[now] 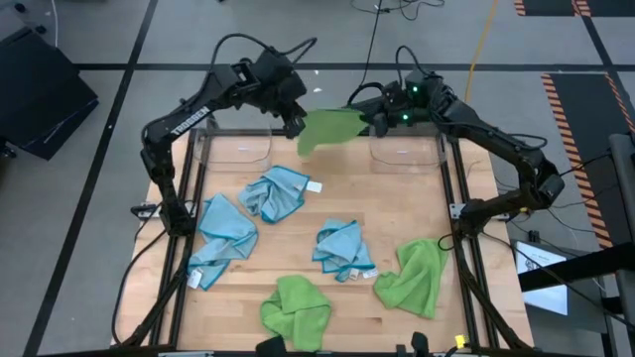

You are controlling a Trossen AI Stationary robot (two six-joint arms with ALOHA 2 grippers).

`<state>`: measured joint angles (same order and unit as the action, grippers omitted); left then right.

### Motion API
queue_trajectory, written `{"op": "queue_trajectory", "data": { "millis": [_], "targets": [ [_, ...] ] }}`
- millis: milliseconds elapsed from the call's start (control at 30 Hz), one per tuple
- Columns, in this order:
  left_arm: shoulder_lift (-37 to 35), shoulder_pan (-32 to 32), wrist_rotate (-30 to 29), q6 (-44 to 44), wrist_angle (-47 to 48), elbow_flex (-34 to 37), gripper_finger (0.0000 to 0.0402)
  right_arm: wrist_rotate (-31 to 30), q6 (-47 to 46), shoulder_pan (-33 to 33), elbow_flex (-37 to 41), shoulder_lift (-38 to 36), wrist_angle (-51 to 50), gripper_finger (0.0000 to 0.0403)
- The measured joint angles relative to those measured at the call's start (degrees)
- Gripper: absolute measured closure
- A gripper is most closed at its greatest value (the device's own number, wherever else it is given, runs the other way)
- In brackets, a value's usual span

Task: Sort microfiber towel by color & place in baskets
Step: Fold the top green towel

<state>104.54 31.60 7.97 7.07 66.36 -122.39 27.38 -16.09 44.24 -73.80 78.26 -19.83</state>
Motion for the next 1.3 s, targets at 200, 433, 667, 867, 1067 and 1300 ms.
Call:
{"op": "queue_trajectory", "data": {
  "millis": [200, 433, 667, 867, 1067, 1300],
  "targets": [
    [4.83, -3.31, 1.20, 0.83, 6.74, 0.62, 0.0401, -0.07, 0.91, -1.24, 2.34, -0.07, -2.97, 0.0403],
    [6.53, -5.77, 2.30, -0.06, 7.66, 3.13, 0.0401, 4.15, -1.39, -1.54, 6.58, -0.24, -4.27, 0.0403],
    [6.53, -7.42, 9.32, -1.66, 11.90, 3.94, 0.0401, 10.10, -4.23, -3.36, 9.52, -1.98, -6.48, 0.0402],
    [6.48, -11.11, 10.03, -1.38, 10.90, 5.95, 0.0401, 13.44, -4.29, -6.24, 12.92, -3.06, -9.95, 0.0403],
    [6.53, -14.99, 11.30, -3.24, 9.36, 13.57, 0.0401, 14.37, -5.71, -10.93, 17.75, -4.40, -10.11, 0.0402],
    [6.35, -18.37, 12.94, -4.70, 7.48, 16.78, 0.0401, 14.77, -7.03, -15.97, 20.69, -5.75, -10.24, 0.0403]
  ]
}}
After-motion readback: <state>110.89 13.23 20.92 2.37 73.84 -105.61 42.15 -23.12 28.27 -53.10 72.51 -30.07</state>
